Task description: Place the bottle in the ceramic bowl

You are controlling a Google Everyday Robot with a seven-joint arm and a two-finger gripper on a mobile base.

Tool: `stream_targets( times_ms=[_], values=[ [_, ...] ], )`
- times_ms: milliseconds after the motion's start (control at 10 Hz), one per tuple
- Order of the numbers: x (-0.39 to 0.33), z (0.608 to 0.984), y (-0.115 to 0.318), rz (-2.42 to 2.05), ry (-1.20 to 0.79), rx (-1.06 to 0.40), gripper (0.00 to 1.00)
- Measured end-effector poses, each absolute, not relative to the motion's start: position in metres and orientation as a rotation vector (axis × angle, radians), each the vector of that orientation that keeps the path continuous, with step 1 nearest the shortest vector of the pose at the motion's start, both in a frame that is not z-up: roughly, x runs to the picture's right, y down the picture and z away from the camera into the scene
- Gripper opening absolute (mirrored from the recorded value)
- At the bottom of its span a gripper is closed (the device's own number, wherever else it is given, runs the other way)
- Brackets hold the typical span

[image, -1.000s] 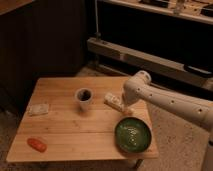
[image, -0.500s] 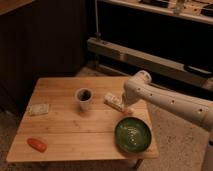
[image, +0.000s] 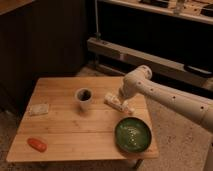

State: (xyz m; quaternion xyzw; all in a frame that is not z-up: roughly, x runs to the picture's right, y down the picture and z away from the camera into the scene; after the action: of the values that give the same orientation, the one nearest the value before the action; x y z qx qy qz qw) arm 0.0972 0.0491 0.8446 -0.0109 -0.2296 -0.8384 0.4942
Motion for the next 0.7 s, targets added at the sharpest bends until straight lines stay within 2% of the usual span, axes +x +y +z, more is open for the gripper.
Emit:
stream_targets(
  times_ms=[100, 200, 700],
  values=[
    [0.089, 0.849, 0.047, -2.055, -0.604, 0.0, 0.78],
    [0.083, 0.853, 0.048, -2.059, -0.647, 0.011, 0.8],
    [0.095, 0.875, 0.063, -2.138, -0.654, -0.029, 0.8]
  ],
)
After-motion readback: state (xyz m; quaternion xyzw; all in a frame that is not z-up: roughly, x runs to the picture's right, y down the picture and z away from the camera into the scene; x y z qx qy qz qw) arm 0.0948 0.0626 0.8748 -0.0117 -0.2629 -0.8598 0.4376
